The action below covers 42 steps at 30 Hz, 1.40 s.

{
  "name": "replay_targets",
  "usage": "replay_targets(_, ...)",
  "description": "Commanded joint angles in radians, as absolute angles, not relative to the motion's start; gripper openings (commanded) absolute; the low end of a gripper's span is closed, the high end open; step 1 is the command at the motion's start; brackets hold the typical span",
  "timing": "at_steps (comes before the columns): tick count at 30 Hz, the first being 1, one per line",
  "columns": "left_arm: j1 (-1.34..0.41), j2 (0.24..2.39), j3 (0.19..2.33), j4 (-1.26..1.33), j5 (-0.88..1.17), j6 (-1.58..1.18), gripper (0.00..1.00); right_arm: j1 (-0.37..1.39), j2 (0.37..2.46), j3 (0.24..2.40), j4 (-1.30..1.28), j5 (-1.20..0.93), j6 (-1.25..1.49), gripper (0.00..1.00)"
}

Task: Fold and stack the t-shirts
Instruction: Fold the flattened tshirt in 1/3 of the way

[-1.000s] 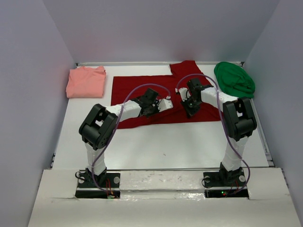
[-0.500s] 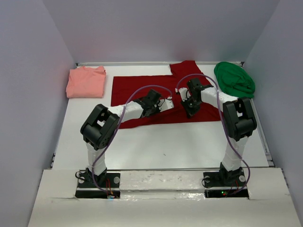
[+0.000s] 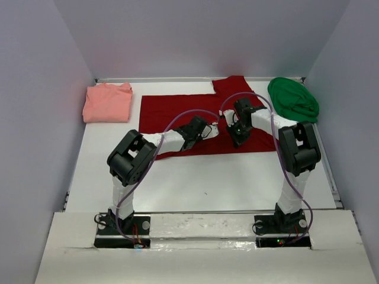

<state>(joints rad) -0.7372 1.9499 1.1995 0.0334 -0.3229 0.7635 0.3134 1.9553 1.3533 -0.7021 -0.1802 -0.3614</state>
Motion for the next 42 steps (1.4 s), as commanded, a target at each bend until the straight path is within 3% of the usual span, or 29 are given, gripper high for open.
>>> replay_targets(1,-0.744,1.971,1.204,0.067,-0.442,0.793,0.0,0.304,2.049,1.318,-0.657,-0.13,-0.374,0.0)
replay_targets(16,-0.75,2.016,1.201,0.1,-0.535,0.793,0.02,0.304,2.051,1.321,-0.663,-0.133,-0.377,0.0)
replay_targets(17,-0.75,2.014,1.203,0.101,-0.537,0.792,0.05,0.304,2.051,1.321,-0.663,-0.133,-0.379,0.0)
replay_targets(18,-0.75,2.01,1.206,0.101,-0.54,0.784,0.19,0.304,2.052,1.321,-0.663,-0.133,-0.377,0.0)
replay_targets(21,-0.755,1.99,1.209,0.101,-0.537,0.778,0.33,0.304,2.052,1.321,-0.664,-0.135,-0.379,0.0)
replay_targets(22,-0.755,1.971,1.207,0.101,-0.531,0.772,0.51,0.304,2.052,1.321,-0.664,-0.135,-0.38,0.0)
replay_targets(27,-0.756,1.928,1.206,0.101,-0.545,0.772,0.8,0.304,2.051,1.321,-0.663,-0.137,-0.38,0.0)
replay_targets(30,-0.758,1.908,1.207,0.098,-0.58,0.776,0.89,0.304,2.052,1.321,-0.663,-0.138,-0.38,0.0)
replay_targets(42,-0.738,1.755,1.143,0.129,-0.811,0.786,0.95,0.304,2.052,1.322,-0.664,-0.143,-0.387,0.0)
